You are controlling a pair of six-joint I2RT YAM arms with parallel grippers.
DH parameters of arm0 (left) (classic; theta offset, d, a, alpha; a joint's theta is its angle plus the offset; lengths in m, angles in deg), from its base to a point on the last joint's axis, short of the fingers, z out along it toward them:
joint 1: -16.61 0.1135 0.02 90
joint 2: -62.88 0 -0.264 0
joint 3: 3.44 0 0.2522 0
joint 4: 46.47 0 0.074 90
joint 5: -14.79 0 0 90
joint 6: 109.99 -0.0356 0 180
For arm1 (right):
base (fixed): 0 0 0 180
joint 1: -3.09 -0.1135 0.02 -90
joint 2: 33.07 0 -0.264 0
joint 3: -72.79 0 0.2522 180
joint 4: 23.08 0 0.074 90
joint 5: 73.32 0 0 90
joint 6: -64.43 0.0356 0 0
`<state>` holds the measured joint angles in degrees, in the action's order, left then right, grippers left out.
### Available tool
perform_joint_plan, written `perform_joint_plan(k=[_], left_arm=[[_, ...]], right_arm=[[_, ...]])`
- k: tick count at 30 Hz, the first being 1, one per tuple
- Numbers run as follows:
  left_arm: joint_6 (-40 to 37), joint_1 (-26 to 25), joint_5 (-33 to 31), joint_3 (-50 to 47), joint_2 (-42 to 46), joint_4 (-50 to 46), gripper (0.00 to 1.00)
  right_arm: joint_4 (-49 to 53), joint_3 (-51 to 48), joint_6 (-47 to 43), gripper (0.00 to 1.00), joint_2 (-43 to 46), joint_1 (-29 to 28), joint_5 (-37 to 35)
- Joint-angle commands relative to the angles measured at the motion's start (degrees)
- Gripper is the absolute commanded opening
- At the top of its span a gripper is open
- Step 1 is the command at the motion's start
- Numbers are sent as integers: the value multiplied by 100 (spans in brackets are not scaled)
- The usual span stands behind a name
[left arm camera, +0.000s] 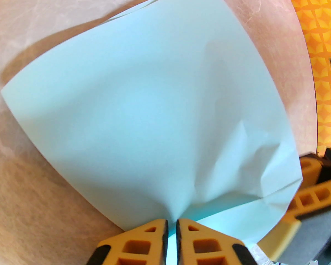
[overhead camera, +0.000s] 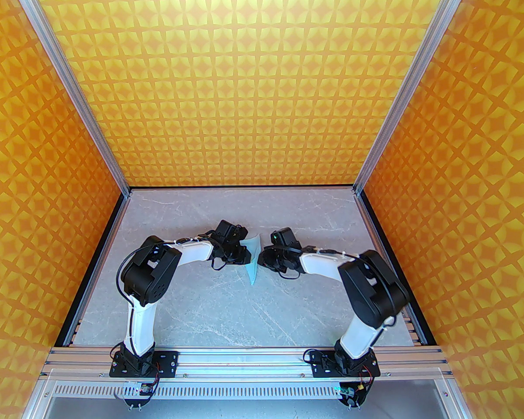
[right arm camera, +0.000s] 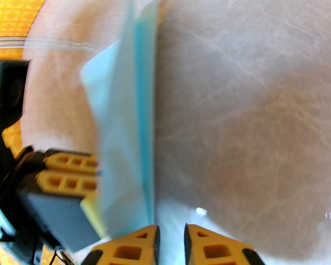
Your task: Fold a paper plane with a square sheet of paper (fold left side to right side)
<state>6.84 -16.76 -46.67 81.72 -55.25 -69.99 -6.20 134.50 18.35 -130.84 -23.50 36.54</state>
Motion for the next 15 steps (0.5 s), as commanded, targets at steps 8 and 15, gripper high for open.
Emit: perform_joint_plan(k=[8,15], left_arm=[[79,-21,-157,33,-308,-118,15],[84,-31,-156,39,-334,-116,15]], right_arm=[[-727,-71,258,14,-116,-110,634],[-969,-3,431,12,-372,-193,739]])
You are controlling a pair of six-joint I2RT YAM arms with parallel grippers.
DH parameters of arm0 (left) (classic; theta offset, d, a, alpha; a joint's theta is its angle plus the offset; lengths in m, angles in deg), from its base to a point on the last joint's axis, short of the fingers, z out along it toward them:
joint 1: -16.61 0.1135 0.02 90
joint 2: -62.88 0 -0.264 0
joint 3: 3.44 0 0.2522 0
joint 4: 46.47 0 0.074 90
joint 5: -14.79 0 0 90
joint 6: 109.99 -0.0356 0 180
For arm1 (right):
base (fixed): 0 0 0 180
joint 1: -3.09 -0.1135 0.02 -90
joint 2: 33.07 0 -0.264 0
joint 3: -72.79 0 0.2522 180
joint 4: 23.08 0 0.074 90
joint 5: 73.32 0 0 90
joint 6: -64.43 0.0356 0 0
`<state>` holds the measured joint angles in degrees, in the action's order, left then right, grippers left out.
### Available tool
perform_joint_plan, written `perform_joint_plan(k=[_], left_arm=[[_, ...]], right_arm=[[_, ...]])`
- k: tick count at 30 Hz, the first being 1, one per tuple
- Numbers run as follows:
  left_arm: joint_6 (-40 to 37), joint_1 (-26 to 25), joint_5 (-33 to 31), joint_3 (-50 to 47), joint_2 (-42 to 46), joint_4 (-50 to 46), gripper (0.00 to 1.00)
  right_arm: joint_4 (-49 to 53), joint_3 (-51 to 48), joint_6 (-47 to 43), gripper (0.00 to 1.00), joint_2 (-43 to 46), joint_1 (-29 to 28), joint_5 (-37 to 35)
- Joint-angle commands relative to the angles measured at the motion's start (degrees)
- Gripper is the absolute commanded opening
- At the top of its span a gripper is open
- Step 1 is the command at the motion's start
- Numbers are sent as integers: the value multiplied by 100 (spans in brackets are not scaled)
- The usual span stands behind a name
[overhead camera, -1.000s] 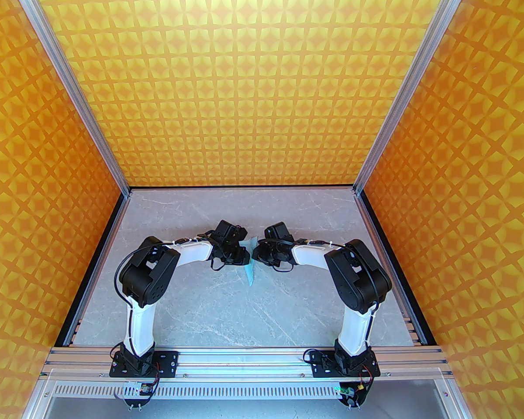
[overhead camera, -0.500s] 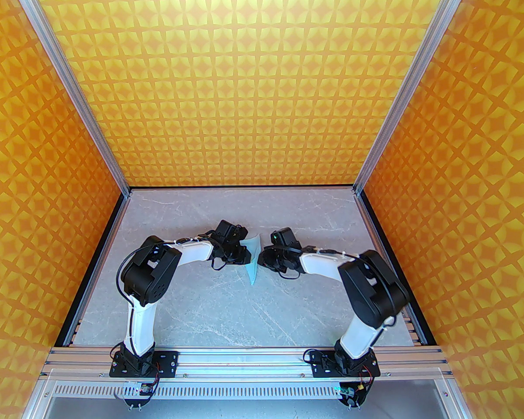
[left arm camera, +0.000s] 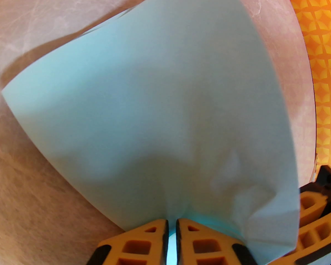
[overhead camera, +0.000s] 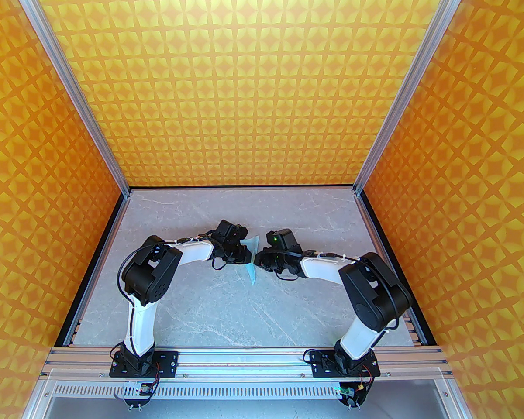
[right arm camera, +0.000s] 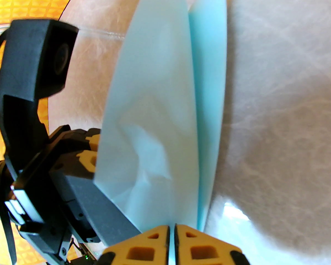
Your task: Fold a paper plane with a square sheet of paper (fold left side to right side)
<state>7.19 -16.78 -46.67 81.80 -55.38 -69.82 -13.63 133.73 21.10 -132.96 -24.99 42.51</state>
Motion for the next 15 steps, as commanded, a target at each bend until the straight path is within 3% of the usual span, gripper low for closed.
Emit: perform_joint_plan(k=[1,15], left_arm=[[46,-32,-156,32,-321,-140,15],[104,8,-207,-12,-11,-123,20]], right_arm=[[-235,81,165,12,-197,-49,134],[-295,59,252,13,-440,-66,-71]])
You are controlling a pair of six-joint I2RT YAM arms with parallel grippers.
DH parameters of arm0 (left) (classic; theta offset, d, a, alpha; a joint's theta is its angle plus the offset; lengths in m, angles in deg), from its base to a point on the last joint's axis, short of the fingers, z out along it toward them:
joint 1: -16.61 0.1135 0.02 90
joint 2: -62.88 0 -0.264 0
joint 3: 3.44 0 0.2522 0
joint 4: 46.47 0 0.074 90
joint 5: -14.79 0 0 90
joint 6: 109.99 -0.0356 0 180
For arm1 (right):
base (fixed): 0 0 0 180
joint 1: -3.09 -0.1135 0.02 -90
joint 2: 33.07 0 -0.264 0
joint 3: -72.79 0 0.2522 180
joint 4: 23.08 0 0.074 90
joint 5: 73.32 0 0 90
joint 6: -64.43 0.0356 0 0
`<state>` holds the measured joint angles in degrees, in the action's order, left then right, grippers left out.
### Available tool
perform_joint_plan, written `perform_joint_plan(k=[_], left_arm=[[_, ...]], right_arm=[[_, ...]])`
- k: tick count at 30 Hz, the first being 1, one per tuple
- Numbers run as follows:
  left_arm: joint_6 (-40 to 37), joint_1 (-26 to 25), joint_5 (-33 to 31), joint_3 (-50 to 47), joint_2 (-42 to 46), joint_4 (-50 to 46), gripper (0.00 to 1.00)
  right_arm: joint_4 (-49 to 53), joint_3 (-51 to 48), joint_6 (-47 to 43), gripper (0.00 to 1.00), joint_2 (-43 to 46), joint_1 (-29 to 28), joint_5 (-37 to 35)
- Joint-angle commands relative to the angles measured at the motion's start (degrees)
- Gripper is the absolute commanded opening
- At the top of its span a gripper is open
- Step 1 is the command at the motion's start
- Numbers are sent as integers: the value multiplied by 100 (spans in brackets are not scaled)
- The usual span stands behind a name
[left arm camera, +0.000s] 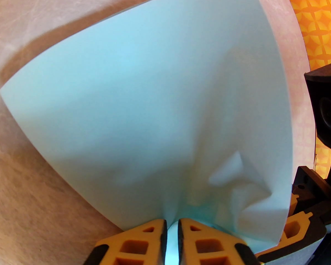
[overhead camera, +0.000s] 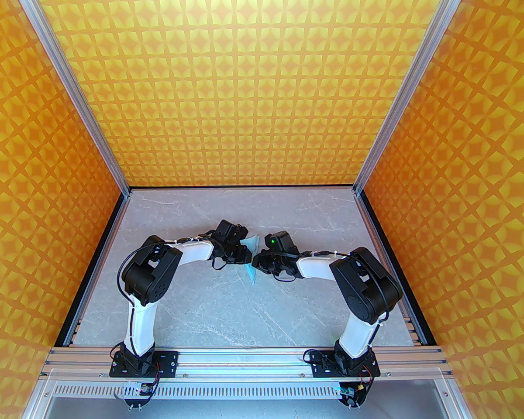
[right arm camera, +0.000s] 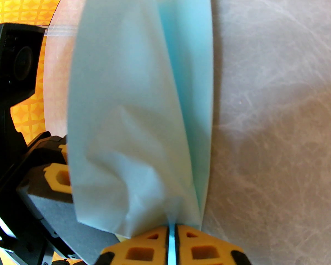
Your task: Fold a paper plane with a square sheet of paper (fold left side to right side)
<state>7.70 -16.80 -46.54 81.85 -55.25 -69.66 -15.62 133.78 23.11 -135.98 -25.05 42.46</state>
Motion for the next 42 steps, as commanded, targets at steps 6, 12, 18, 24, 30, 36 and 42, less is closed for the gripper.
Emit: perform_joint_plan(k=[6,12,18,24,30,36,42], left_arm=[[-3,112,-283,-51,458,-235,22],[-79,137,-286,-245,853,-318,18],[23,76,-235,-685,1043,-200,12],[140,-115,-186,-891,968,-44,12],[190,-181,-160,-748,676,62,11],[228,-185,-160,-691,366,151,10],[220,-203,-164,-679,335,161,9]], right_arm=[[-62,63,31,13,-104,-60,-98],[-59,64,38,13,-66,-60,-119],[-11,14,26,14,96,-64,-197],[104,17,-28,14,191,-60,-268],[119,33,-28,14,176,-60,-255],[114,102,-29,14,135,-60,-200],[-39,116,52,14,66,-60,-109]])
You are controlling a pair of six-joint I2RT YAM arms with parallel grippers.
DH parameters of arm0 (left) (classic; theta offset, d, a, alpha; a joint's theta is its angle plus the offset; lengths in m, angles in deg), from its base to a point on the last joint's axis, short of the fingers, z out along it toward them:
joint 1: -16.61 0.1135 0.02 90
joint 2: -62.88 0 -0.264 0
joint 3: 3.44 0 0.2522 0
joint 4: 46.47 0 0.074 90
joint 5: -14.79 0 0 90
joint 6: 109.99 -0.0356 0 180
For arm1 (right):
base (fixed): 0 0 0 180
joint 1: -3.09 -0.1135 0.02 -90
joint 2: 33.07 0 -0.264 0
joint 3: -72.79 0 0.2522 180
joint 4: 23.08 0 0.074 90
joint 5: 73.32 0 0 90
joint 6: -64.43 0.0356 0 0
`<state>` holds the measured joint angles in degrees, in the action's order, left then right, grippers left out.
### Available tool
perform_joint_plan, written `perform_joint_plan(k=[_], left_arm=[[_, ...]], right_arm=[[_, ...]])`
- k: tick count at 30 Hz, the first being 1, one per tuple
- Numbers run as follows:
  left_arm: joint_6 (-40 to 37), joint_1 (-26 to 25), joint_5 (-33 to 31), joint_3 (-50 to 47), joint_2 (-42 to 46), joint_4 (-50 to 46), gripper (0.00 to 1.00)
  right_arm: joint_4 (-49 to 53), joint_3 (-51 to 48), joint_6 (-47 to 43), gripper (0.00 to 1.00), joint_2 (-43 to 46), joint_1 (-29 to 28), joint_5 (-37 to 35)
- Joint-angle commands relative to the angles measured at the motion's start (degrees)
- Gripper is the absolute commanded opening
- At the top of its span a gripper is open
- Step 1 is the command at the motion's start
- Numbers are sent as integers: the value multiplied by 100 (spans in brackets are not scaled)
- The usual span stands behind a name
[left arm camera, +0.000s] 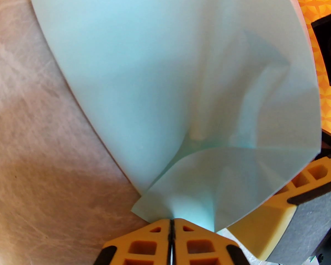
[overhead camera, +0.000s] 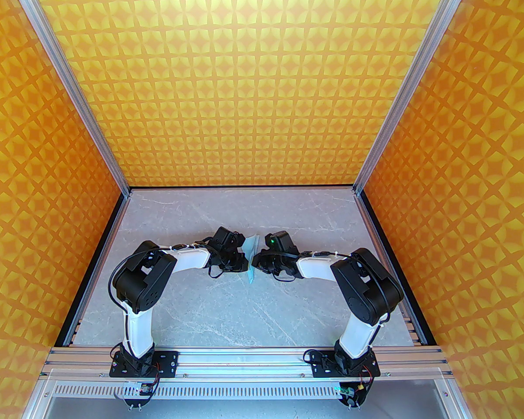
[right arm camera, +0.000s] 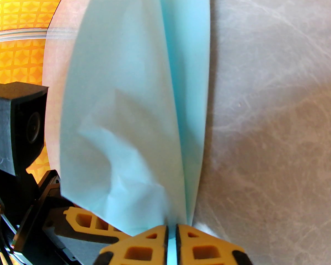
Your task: Fold a paper plane with a square sheet of paper (fold left side to right side)
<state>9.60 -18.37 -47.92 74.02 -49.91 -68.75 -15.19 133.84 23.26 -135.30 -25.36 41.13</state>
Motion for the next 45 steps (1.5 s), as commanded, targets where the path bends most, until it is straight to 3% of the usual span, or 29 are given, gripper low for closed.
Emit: perform_joint_plan(k=[1,11,17,22,24,35,40,45], left_arm=[[23,-52,-22,101,-203,69,9],[64,-139,-18,183,-208,85,9],[118,73,-65,-20,275,41,12],[36,257,-75,43,722,-176,17],[8,305,-83,141,759,-209,24],[-84,272,145,630,217,-188,35],[-205,264,150,879,-33,-338,31],[-214,286,115,949,-179,-311,15]], right_arm=[[-104,118,46,14,-19,-29,45],[-302,140,142,14,-154,-30,125],[-167,124,59,14,-136,-29,22],[-92,154,12,14,-87,-34,-4],[-89,149,6,14,-86,-30,-2],[-45,173,-15,14,-108,-30,18],[-46,167,-24,14,-108,-29,17],[75,167,-110,15,-47,-34,-25]])
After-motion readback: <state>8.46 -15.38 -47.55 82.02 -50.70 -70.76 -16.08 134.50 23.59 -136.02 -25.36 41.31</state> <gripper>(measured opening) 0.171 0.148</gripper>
